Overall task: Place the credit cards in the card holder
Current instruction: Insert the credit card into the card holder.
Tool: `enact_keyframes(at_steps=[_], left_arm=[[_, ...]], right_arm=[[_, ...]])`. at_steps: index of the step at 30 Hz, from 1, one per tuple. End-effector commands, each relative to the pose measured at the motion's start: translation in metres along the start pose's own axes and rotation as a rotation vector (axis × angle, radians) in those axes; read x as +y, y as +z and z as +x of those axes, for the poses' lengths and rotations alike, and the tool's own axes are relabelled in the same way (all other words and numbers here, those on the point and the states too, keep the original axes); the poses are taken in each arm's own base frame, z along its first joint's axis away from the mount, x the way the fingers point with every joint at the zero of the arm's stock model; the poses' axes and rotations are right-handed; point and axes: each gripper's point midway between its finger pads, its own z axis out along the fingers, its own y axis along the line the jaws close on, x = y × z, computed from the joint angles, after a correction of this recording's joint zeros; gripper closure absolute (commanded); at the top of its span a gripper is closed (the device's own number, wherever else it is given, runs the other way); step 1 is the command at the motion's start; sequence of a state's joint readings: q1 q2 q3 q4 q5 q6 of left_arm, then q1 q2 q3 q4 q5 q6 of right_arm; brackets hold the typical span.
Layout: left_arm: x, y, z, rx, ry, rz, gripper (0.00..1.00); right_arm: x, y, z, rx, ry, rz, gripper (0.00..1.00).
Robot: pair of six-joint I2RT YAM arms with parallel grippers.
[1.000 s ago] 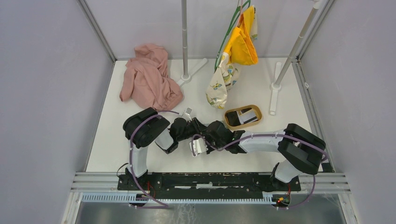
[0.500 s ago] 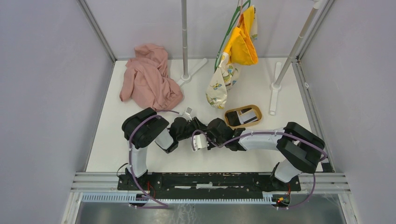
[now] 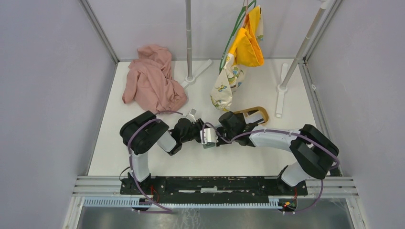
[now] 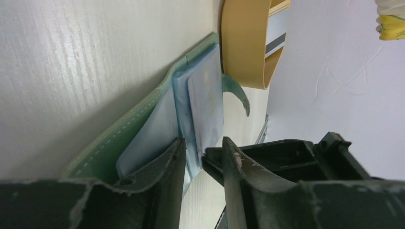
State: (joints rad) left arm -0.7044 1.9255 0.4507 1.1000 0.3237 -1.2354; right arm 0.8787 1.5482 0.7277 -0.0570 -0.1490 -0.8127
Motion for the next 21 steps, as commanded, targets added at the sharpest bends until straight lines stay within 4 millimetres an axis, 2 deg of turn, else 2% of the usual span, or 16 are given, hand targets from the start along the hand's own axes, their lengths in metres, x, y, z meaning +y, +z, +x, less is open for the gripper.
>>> enact_keyframes(at_steps=[1,3,6,9,11,13,15,19,21], left_arm=[[-0.007,-0.006,-0.005,-0.002,0.104,-0.011,0.59],[-0.011,-0.010,-0.007,-0.011,0.131,-0.021,0.59],[-0.014,-0.020,-0.012,-0.034,0.181,-0.051,0.59],[-0.017,-0.034,-0.017,-0.068,0.254,-0.070,0.60],[-0.021,-0.042,-0.020,-0.082,0.316,-0.078,0.62],[-0.025,-0.049,-0.024,-0.100,0.385,-0.086,0.64],[-0.029,-0.055,-0.029,-0.125,0.437,-0.089,0.69],[-0.049,-0.065,-0.043,-0.194,0.536,-0.056,0.79],[-0.059,-0.071,-0.050,-0.228,0.594,-0.047,0.81]], right_arm=[[-0.002,-0.034,-0.049,-0.272,0.075,-0.139,0.87],[-0.006,-0.050,-0.057,-0.357,0.101,-0.169,0.83],[-0.020,-0.071,-0.056,-0.437,0.134,-0.141,0.79],[-0.034,-0.089,-0.052,-0.507,0.202,-0.068,0.64],[-0.029,-0.091,-0.050,-0.558,0.221,-0.065,0.50],[-0.011,-0.090,-0.048,-0.636,0.238,-0.119,0.40],[-0.010,-0.089,-0.047,-0.668,0.308,-0.124,0.36],[-0.030,-0.082,-0.036,-0.575,0.415,-0.078,0.36],[-0.035,-0.078,-0.029,-0.539,0.475,-0.063,0.35]])
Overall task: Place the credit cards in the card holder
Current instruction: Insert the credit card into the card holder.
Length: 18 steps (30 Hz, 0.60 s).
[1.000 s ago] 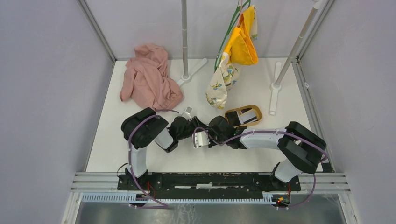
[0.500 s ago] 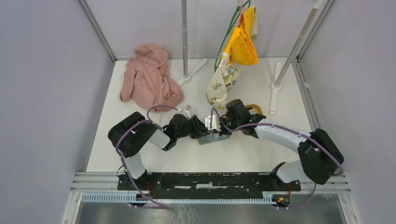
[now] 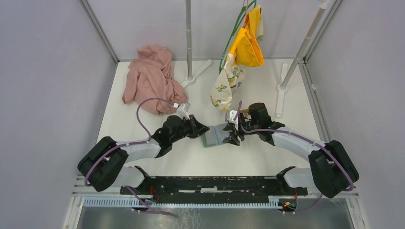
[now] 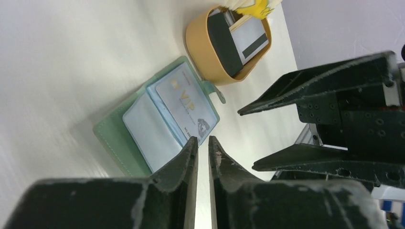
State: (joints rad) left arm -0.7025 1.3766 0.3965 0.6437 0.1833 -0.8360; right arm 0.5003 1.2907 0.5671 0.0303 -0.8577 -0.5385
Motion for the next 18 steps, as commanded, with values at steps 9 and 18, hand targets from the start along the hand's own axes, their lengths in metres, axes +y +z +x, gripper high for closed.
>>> enact_keyframes(at_steps=[9,18], left_arm=[[-0.011,-0.015,-0.044,-0.094,0.258,-0.032,0.29],[-0.031,-0.003,-0.010,0.073,0.235,0.142,0.64]], right_arm=[[-0.028,0.015,0.000,0.003,0.291,0.073,0.39],[-0.063,0.007,0.036,0.176,0.331,0.280,0.64]])
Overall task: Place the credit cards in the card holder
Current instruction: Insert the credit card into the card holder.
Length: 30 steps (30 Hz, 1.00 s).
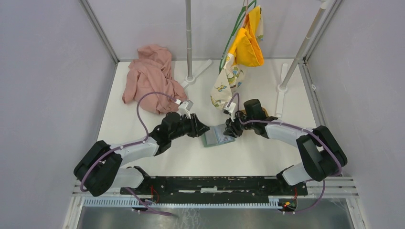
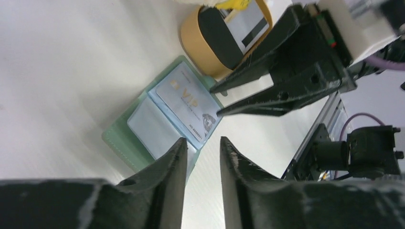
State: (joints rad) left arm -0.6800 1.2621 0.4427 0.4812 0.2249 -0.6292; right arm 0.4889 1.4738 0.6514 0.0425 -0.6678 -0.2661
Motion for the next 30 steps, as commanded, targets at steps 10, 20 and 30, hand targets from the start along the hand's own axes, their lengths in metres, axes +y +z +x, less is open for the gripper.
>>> enact_keyframes(at_steps=[10,20,30], left_arm=[[-0.006,0.038,0.032,0.155,-0.069,0.060,0.72],[0.028,0.041,0.059,0.223,0.028,-0.230,0.69],[0.037,0.038,0.074,0.248,0.035,-0.232,0.67]], right_arm=[[-0.047,-0.004,-0.011,-0.025,0.141,0.226,0.61],[-0.052,-0.009,-0.004,-0.025,0.212,0.250,0.59],[-0.022,-0.011,-0.040,-0.108,0.112,0.103,0.59]])
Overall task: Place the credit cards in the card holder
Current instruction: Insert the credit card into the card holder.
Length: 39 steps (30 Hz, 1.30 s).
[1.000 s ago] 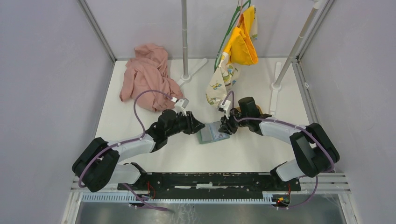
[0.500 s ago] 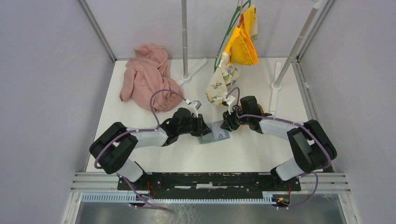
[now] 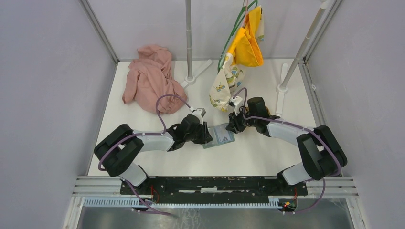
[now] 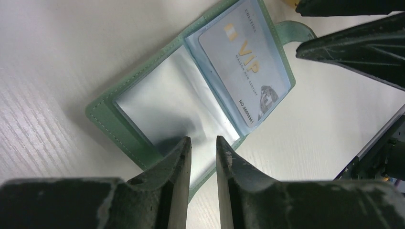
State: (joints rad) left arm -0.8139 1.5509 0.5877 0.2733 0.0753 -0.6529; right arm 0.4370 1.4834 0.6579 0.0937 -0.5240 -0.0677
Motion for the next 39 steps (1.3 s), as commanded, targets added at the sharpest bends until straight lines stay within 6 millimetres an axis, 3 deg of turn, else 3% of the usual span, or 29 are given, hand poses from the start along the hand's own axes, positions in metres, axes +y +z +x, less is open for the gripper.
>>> enact_keyframes(at_steps=[1,4,7,12,16,39], left_arm=[[0.000,0.004,-0.006,-0.024,0.048,0.006,0.67],[-0.003,0.004,-0.007,-0.029,0.063,0.024,0.67],[-0.004,0.001,-0.007,-0.040,0.071,0.035,0.67],[-0.001,0.003,0.002,-0.028,0.053,0.045,0.68],[0.001,0.002,0.009,-0.028,0.032,0.057,0.68],[0.004,0.002,0.016,-0.023,0.016,0.061,0.69]], right_arm=[[0.027,-0.007,-0.040,-0.095,-0.110,-0.106,0.59],[0.045,-0.018,-0.058,-0.150,-0.199,-0.151,0.57],[0.051,-0.020,-0.057,-0.175,-0.186,-0.166,0.56],[0.043,0.001,-0.027,-0.063,-0.082,-0.167,0.57],[0.031,0.010,-0.014,-0.024,-0.041,-0.084,0.56],[0.000,0.024,0.020,0.102,0.197,0.084,0.52]])
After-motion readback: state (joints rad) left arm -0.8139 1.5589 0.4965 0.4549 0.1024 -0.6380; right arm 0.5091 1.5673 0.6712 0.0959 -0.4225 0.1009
